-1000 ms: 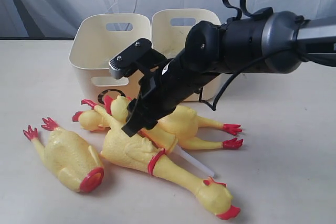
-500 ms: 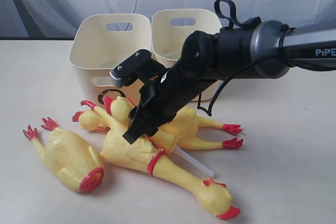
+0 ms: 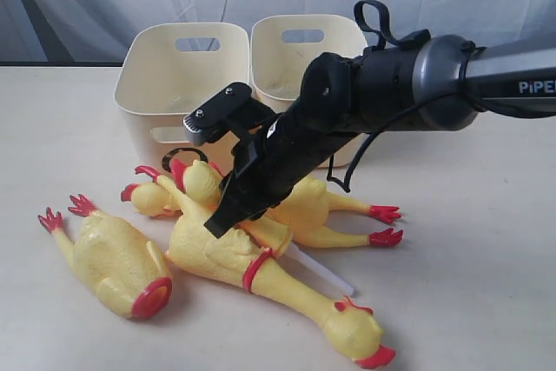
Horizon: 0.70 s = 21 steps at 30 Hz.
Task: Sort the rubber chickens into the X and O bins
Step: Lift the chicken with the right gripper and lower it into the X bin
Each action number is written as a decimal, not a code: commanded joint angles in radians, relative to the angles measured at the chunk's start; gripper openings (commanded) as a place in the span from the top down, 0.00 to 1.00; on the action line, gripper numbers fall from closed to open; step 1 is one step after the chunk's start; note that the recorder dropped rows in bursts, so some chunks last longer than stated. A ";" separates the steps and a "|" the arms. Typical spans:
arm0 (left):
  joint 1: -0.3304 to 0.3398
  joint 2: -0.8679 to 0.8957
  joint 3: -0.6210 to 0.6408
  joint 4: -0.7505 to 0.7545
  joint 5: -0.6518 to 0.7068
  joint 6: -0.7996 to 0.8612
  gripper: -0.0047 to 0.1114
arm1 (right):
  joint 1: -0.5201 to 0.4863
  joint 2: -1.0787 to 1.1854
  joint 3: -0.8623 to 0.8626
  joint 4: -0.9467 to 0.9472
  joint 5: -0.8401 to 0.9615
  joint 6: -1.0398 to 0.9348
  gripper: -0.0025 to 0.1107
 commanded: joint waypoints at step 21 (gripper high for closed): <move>0.001 -0.006 0.003 0.007 -0.006 -0.006 0.96 | 0.001 -0.394 -0.004 -0.002 -0.136 0.065 0.99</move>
